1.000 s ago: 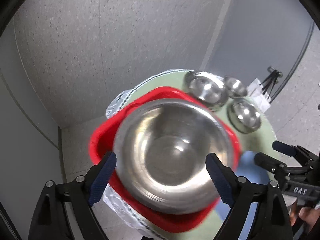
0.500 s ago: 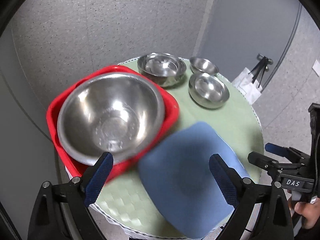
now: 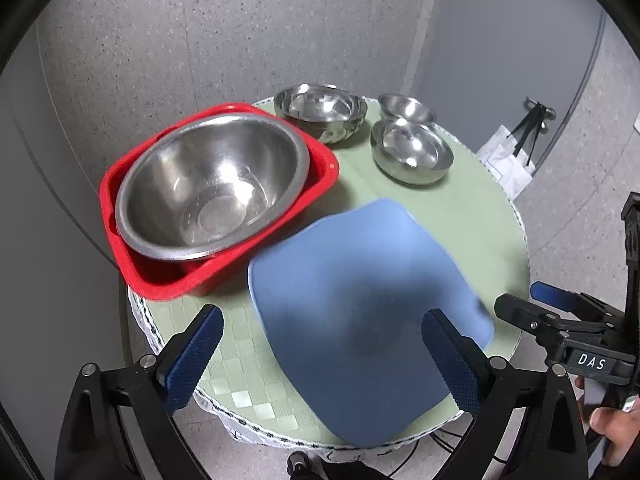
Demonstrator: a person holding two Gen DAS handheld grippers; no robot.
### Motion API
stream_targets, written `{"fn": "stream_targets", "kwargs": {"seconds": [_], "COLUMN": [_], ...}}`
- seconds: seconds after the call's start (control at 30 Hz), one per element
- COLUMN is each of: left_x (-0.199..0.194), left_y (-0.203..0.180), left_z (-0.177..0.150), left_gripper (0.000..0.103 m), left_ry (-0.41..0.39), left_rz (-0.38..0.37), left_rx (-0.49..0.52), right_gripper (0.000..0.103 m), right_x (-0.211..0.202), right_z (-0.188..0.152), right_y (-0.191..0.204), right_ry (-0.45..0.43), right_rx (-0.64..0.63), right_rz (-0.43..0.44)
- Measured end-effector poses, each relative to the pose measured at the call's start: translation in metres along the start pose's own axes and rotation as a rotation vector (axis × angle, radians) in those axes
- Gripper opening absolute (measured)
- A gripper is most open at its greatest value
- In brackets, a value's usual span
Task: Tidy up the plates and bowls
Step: 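Release the steel bowl and grasp the light-blue plate edge with right tool, then carry the blue plate and lower it into the red basin over the bowl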
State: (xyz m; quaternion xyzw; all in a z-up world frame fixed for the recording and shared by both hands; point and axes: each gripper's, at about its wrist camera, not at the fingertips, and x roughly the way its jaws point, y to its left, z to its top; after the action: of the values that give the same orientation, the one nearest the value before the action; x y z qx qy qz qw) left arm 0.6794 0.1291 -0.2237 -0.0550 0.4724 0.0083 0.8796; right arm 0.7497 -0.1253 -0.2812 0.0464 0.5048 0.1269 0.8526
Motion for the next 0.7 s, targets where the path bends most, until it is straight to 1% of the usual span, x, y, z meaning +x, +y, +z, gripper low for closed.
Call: {"fn": "stream_targets", "kwargs": {"seconds": [0.1,0.23,0.3,0.47,0.53,0.57,0.6,0.63,0.67,0.7], "left_x": [0.005,0.018,0.025,0.041,0.052,0.056,0.062,0.067,0.073,0.078], "left_y": [0.004,0.006,0.006,0.007,0.01,0.011,0.012,0.012,0.012,0.011], "left_z": [-0.005,-0.009,-0.012,-0.014,-0.013,-0.012,-0.011,-0.01,-0.009,-0.009], "left_gripper": [0.098,0.098,0.098,0.097,0.09,0.087,0.078,0.069,0.063,0.054], "left_ry": [0.013,0.041,0.056,0.073,0.085,0.089,0.1,0.111,0.123,0.127], "left_rz": [-0.009,0.006,-0.001,0.006,0.015,0.013,0.011,0.009,0.01,0.014], "left_rx": [-0.02,-0.023,-0.032,-0.041,-0.048,-0.051,-0.052,-0.052,-0.049,-0.044], "right_gripper": [0.092,0.092,0.092,0.091,0.087,0.082,0.077,0.069,0.062,0.054], "right_x": [0.009,0.018,0.022,0.027,0.031,0.033,0.035,0.038,0.041,0.044], "right_z": [-0.009,-0.021,-0.025,-0.03,-0.028,-0.028,-0.027,-0.027,-0.026,-0.026], "right_y": [0.001,0.002,0.002,0.002,0.002,0.002,0.003,0.002,0.002,0.002], "right_ry": [0.022,0.041,0.047,0.039,0.046,0.048,0.052,0.058,0.065,0.073], "right_rx": [0.032,0.068,0.079,0.099,0.102,0.101,0.101,0.104,0.109,0.107], "right_rz": [0.028,0.04,0.048,0.081,0.09,0.096,0.101,0.106,0.12,0.133]}}
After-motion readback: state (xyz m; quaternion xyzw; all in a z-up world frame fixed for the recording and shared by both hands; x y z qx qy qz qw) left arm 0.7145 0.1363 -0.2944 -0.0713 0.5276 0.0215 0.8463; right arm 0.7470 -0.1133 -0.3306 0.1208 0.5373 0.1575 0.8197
